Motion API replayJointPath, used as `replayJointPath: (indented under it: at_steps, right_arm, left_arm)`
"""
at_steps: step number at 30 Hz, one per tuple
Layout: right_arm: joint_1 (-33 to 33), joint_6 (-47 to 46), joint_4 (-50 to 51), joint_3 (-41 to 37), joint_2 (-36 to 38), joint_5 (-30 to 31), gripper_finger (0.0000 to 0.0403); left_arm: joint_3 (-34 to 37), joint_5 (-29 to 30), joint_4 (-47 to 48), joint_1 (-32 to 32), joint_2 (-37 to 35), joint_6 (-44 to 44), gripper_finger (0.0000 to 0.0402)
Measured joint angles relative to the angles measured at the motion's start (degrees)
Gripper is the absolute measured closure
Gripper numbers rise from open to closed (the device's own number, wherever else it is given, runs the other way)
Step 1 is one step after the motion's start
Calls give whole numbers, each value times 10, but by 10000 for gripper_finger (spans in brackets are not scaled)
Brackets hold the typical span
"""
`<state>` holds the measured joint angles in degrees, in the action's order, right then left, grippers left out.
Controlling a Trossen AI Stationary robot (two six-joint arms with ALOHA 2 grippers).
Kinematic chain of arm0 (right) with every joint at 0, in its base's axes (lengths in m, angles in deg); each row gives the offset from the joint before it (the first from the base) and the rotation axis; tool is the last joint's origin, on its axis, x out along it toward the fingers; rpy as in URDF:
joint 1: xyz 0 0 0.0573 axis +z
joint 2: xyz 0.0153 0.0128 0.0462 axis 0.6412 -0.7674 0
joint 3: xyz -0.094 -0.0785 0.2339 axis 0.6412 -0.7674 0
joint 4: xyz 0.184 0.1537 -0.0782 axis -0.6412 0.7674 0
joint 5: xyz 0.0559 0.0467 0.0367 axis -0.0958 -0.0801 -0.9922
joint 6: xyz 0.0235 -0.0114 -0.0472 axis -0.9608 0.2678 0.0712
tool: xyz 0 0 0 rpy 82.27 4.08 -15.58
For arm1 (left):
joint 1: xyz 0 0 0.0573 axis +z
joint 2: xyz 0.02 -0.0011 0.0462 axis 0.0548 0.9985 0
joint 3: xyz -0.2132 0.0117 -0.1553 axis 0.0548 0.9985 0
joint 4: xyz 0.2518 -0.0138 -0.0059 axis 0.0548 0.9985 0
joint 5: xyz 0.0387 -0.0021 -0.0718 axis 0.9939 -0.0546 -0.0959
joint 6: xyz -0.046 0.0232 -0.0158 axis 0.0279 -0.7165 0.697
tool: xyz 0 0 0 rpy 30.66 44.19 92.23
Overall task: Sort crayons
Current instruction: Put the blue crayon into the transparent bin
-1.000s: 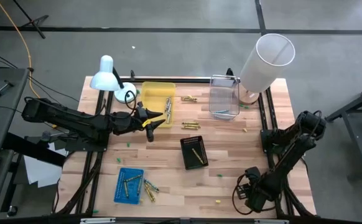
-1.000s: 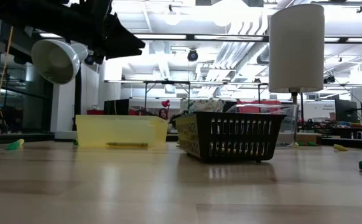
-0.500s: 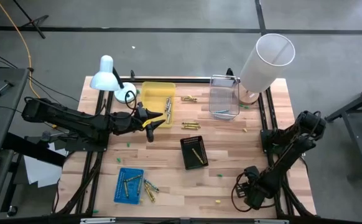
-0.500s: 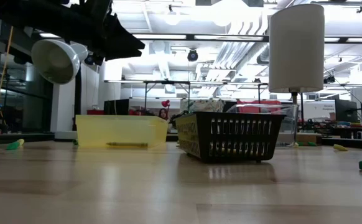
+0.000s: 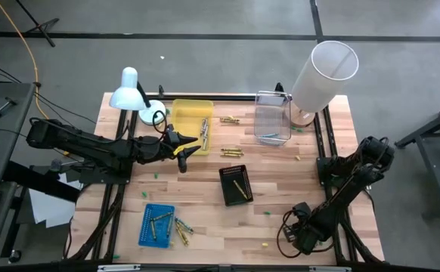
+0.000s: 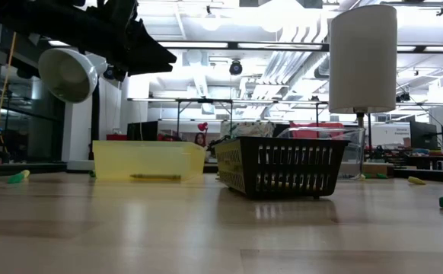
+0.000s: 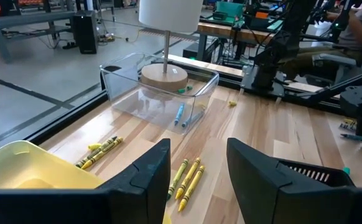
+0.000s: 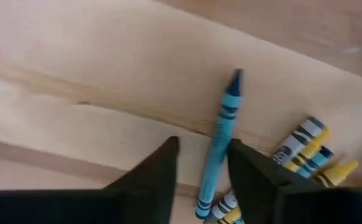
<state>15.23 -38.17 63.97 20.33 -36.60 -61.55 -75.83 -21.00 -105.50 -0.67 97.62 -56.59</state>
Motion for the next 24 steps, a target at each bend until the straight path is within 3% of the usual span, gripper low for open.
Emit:
replayJointPath:
  at_steps: [5, 11, 14, 19, 24]
  right_arm:
    - [-1, 28, -5, 1, 0, 13, 385]
    - [-16, 85, 20, 6, 28, 26, 396]
    - [-24, 121, 86, 27, 55, 91, 397]
    - [-33, 191, 79, 41, 99, 205, 400]
    - [-92, 310, 58, 32, 104, 332, 401]
  left_arm:
    - [0, 0, 0, 0, 0, 0, 255]
    - [0, 1, 0, 0, 0, -1, 255]
    - [0, 2, -3, 0, 0, -1, 255]
    - [0, 3, -7, 0, 0, -1, 255]
    - [0, 3, -18, 0, 0, -1, 255]
